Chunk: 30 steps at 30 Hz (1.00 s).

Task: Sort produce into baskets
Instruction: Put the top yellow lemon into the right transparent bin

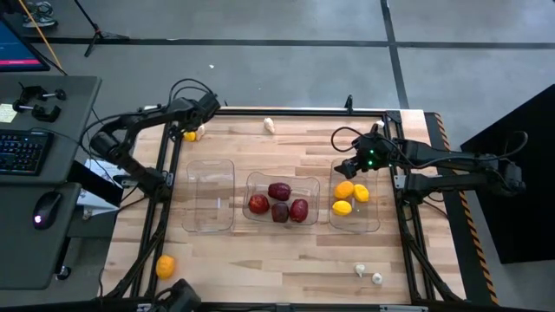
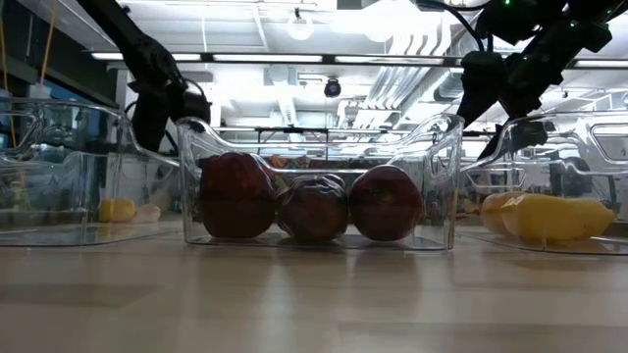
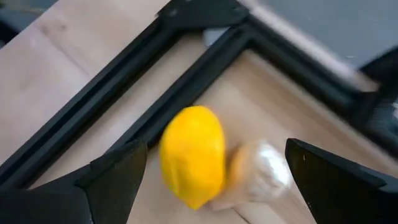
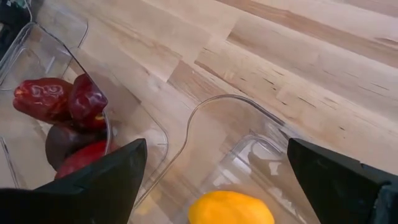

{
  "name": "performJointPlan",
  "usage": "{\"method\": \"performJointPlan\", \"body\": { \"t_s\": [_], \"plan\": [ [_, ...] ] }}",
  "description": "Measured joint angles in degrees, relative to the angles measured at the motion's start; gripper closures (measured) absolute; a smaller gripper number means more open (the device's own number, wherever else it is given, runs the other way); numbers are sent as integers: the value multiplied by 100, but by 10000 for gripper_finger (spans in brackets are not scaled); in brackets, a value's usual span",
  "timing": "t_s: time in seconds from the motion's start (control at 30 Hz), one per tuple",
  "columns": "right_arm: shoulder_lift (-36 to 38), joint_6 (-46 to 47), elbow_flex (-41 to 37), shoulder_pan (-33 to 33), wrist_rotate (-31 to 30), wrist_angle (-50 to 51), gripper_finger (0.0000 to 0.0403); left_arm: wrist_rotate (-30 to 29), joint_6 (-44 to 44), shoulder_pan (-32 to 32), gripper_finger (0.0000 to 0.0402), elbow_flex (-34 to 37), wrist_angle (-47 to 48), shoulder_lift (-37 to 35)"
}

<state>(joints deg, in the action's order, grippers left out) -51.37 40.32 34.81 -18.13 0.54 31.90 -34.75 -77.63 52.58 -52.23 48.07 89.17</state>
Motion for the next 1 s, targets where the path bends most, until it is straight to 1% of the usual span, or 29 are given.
{"method": "performJointPlan", "body": {
  "t_s": [0.13,0.23,0.33,0.47,0.57,0.73,0.87,1.0],
  "plan": [
    [0,-272,0,0,4,0,24,261,-453,122,32,2,161,464],
    [0,-458,0,0,1,2,24,198,-658,187,32,-24,67,768],
    [2,-552,0,0,2,10,24,7,-679,189,32,-26,-32,957],
    [0,-586,0,0,2,39,24,21,-812,185,32,-20,1,990],
    [1,-586,0,0,-23,39,24,160,-1032,184,34,-20,3,990],
    [0,-804,0,0,-202,42,24,296,-1062,1,49,-138,141,998],
    [0,-977,0,0,-297,43,24,148,-1105,-174,59,-265,219,1020],
    [1,-975,0,0,-345,42,24,80,-1085,-181,61,-278,219,999]
  ]
}}
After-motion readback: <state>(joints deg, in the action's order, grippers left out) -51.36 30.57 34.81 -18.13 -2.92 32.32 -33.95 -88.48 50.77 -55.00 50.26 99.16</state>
